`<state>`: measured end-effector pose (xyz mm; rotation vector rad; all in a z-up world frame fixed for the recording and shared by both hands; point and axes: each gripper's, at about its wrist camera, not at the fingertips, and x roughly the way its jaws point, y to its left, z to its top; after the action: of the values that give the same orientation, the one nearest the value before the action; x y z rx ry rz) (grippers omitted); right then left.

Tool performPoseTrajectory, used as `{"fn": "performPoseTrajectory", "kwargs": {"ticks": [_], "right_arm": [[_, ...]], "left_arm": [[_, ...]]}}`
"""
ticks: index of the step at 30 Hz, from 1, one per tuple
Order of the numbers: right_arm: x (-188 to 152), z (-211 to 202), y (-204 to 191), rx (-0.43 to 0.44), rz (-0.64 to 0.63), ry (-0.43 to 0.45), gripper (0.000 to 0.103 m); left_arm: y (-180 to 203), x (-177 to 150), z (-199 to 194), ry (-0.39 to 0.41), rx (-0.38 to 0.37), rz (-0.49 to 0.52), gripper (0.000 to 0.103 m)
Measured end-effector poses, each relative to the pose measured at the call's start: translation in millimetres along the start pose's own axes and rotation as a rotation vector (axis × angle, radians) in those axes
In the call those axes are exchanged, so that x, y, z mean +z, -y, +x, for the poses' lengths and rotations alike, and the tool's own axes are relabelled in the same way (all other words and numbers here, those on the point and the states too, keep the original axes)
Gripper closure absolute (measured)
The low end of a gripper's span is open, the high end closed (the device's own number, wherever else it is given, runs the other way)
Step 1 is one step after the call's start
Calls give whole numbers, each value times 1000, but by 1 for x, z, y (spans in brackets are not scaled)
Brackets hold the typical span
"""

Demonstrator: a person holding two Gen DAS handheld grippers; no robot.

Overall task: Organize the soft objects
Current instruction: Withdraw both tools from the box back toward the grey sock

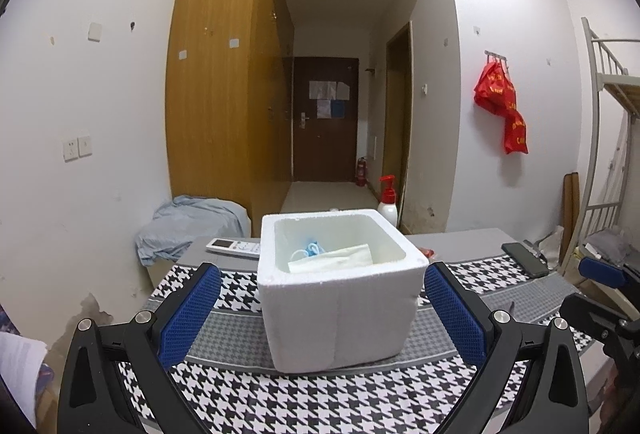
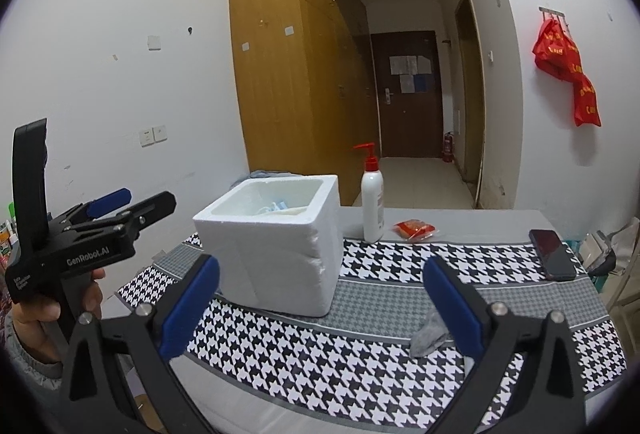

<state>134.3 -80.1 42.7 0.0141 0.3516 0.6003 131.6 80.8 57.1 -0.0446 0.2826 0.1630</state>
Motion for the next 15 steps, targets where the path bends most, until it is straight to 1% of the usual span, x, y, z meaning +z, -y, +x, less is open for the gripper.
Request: {"fn": "performPoseTrajectory", "kwargs": {"ticks": [7, 11, 15], "right_arm": [[-12, -4, -8, -1, -16, 2, 0], [-20, -4, -8, 2, -3, 12, 0], [-27, -4, -4, 16, 22, 22, 0]], "left_arm": [[-1, -18, -12, 18, -14, 9, 1], [-6, -29, -16, 30, -22, -10, 1], [-7, -39, -18, 43, 5, -13, 1]]}}
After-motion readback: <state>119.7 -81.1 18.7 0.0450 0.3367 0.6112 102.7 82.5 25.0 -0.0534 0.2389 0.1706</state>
